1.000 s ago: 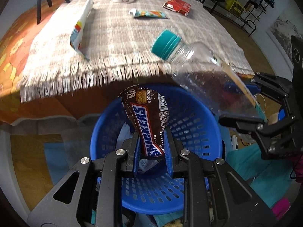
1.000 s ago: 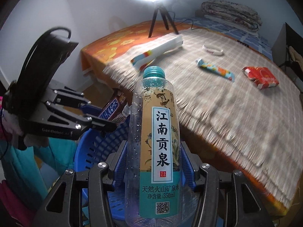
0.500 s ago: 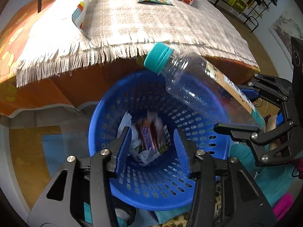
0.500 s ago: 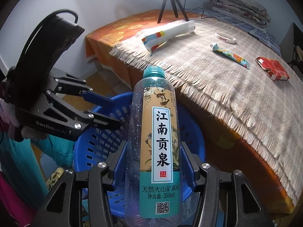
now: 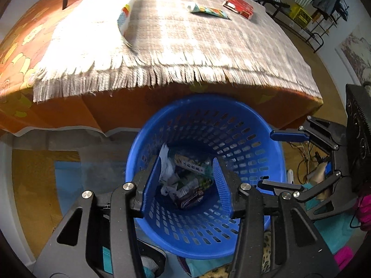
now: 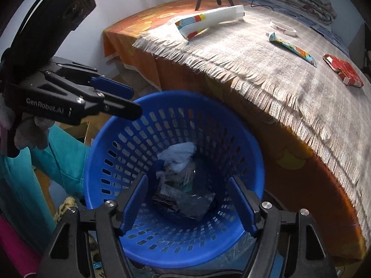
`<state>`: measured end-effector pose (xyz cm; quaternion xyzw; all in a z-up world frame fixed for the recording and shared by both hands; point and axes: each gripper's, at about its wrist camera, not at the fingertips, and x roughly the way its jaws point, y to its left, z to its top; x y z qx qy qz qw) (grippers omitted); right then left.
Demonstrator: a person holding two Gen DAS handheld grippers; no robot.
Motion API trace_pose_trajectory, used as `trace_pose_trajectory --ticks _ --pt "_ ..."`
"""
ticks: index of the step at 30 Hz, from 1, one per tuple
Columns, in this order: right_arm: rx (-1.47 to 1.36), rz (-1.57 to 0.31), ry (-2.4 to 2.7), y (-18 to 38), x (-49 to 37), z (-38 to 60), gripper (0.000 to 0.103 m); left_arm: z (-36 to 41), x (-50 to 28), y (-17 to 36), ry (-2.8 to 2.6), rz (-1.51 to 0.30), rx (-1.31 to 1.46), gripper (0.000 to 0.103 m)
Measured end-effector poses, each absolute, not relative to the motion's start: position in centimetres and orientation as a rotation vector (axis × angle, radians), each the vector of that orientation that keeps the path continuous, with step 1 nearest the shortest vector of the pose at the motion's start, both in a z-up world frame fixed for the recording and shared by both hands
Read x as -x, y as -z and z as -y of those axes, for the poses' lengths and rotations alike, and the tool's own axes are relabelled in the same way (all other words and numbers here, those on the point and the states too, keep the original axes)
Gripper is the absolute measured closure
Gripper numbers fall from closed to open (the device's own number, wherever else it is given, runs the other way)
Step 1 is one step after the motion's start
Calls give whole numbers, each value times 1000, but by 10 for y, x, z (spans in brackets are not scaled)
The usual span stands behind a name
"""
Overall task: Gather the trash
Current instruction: 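Open the right tool to drop the water bottle into the basket, then grasp the white paper package with the left tool while the right reaches the fruit-print tube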
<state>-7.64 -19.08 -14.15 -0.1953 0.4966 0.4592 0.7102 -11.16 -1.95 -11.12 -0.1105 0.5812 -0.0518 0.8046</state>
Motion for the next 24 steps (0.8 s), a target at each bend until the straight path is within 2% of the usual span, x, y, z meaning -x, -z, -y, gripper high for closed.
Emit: trace_pose_trajectory --ticks 7,17,24 --pt "400 -1096 -997 136 69 195 26 16 105 100 92 -1206 231 56" --pt "316 -1079 -942 121 46 206 18 11 77 80 60 -1153 216 56" --pt "245 -1070 -906 108 19 213 17 0 51 67 33 -1117 213 56"
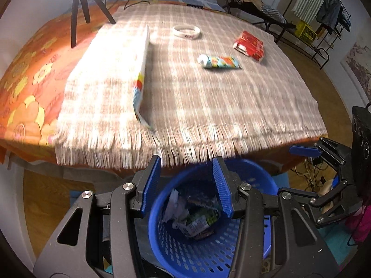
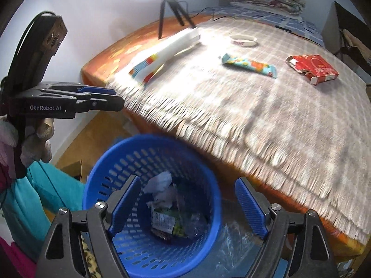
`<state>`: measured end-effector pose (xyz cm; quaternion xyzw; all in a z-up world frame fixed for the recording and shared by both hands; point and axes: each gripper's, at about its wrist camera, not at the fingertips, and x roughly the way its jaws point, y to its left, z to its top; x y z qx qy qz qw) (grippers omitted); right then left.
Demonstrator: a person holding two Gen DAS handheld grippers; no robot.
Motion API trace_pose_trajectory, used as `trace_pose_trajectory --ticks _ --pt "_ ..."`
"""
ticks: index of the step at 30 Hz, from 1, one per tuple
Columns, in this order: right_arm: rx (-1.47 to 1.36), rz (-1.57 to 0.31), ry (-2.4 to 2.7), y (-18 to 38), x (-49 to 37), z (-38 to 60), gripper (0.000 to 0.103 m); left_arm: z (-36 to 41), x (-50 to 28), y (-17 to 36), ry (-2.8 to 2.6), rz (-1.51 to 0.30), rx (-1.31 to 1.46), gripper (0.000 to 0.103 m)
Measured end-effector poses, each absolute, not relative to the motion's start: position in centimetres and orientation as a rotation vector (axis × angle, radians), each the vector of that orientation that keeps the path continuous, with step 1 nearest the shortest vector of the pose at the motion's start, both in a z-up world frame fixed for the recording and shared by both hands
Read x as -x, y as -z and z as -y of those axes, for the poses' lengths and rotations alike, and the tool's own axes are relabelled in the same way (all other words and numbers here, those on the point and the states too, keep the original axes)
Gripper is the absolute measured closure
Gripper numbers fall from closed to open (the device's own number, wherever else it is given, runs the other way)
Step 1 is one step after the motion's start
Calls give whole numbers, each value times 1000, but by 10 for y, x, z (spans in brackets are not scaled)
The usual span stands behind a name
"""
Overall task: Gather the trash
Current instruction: 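Grasp the white paper package with the left tool while the right reaches the fruit-print tube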
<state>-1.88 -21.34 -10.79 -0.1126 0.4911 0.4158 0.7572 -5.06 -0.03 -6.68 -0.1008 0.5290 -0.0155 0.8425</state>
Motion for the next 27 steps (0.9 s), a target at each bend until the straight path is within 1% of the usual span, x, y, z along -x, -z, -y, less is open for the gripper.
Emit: trace_pose_trajectory --ticks 11,19,27 --pt "185 -1051 -889 89 -23 213 17 -22 3 55 -16 -1092 216 56" --pt "249 -991 -891 84 -52 197 17 -38 -27 59 -58 -1096 233 56" --pt "300 -1002 -892 88 -87 177 17 -43 -49 70 -70 -1119 245 56"
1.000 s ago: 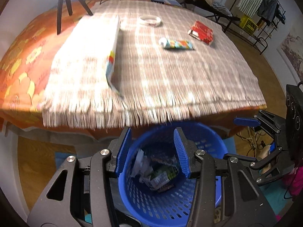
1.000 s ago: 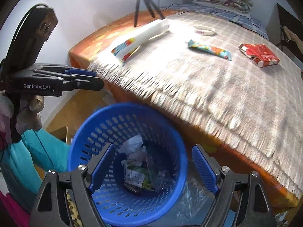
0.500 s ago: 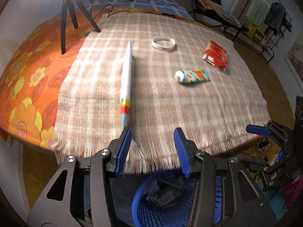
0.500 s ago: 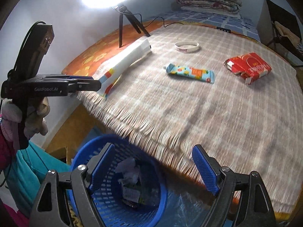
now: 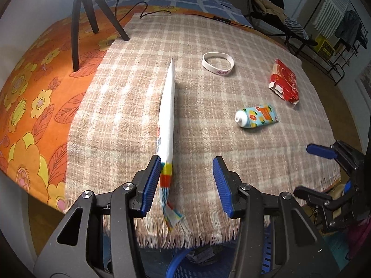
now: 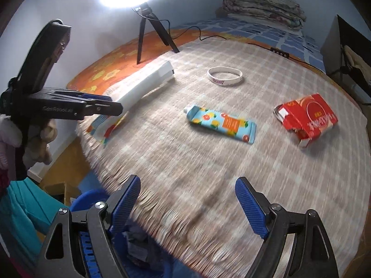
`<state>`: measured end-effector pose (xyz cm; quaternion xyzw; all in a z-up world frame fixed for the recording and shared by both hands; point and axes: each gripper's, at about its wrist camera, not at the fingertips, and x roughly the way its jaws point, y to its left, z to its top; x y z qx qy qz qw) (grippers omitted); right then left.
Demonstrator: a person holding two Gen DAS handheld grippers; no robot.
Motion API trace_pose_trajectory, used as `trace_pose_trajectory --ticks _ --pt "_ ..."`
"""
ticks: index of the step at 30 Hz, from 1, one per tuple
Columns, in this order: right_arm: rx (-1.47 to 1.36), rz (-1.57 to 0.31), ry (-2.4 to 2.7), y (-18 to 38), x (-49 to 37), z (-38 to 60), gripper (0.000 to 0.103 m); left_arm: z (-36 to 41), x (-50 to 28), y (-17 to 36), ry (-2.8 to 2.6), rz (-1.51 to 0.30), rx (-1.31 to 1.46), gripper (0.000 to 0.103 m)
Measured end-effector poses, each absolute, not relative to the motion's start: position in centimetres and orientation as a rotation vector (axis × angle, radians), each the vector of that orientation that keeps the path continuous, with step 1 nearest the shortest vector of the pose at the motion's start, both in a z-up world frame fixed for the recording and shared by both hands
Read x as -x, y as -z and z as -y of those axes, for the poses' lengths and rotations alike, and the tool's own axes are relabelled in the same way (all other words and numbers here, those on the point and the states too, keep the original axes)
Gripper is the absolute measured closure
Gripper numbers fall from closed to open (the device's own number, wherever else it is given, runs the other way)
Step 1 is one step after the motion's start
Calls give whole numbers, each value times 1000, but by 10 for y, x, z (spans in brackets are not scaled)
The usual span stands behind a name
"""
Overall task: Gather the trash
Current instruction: 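Grasp the white paper package with the left tool while the right reaches the fruit-print tube, then close the right tool on the fruit-print tube while the left holds the package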
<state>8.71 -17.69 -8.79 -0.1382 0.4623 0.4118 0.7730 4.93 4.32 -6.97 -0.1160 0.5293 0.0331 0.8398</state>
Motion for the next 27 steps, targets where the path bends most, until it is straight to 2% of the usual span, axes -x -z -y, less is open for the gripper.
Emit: trace_pose_trajectory --ticks 7,11,16,19,22,25,27 --pt "385 -1002 -869 96 -116 154 18 -47 -65 78 -76 -1134 246 56" --pt "433 -1011 -856 105 -128 144 30 -51 -74 83 -79 -1147 254 56" --pt "530 -984 -836 116 -136 127 33 -52 -81 87 -88 -1152 251 56" --pt "571 -971 -837 122 -139 117 36 -53 -86 90 -92 -1159 252 64" --pt "577 -949 -846 121 -143 109 38 -55 -89 93 -96 -1167 255 65" --pt "586 -935 -841 121 -149 101 43 -57 -91 97 -105 -1178 251 76" --pt "591 -925 -838 121 -151 96 49 -59 -92 99 -111 -1183 251 77"
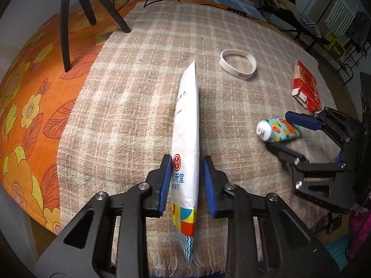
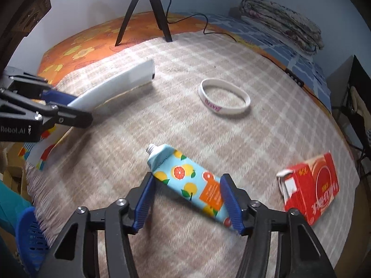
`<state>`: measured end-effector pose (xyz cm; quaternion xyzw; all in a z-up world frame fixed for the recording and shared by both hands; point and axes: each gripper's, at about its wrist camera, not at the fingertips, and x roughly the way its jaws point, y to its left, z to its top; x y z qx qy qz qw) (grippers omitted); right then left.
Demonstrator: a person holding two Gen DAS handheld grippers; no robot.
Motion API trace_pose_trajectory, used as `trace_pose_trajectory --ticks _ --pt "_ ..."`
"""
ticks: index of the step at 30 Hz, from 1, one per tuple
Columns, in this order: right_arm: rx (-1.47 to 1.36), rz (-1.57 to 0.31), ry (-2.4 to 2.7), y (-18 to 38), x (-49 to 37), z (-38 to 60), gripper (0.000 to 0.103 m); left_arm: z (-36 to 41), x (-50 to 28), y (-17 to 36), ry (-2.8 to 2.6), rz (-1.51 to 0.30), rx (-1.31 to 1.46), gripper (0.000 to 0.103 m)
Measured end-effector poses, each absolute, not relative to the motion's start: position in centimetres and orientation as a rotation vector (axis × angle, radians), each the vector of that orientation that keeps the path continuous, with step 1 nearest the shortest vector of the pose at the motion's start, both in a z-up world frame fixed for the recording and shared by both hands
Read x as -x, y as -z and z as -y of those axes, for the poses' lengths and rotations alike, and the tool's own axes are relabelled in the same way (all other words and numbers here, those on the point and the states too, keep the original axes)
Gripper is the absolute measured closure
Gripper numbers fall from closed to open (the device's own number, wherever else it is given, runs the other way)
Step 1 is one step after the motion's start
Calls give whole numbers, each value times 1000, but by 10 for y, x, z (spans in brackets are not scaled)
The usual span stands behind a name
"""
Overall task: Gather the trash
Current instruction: 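Close the right tool on the fruit-print tube while the left holds the package, then carry the package and tube over the blue basket and open the left tool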
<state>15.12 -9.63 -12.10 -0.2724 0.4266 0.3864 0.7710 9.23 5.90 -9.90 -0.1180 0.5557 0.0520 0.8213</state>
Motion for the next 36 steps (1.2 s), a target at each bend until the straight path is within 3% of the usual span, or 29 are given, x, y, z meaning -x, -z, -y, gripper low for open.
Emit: trace_pose_trajectory --ticks 2,5,20,36 --pt "582 -920 -837 120 -157 93 60 -61 -93 100 -115 -1186 255 86" --pt "562 -919 -826 118 -164 92 72 -64 -94 100 -118 -1185 257 91" --pt "420 -948 -804 106 -175 112 98 -59 -84 77 -124 -1112 248 97" --pt "351 -952 -808 79 -152 134 99 -33 -59 54 -66 -1065 216 97"
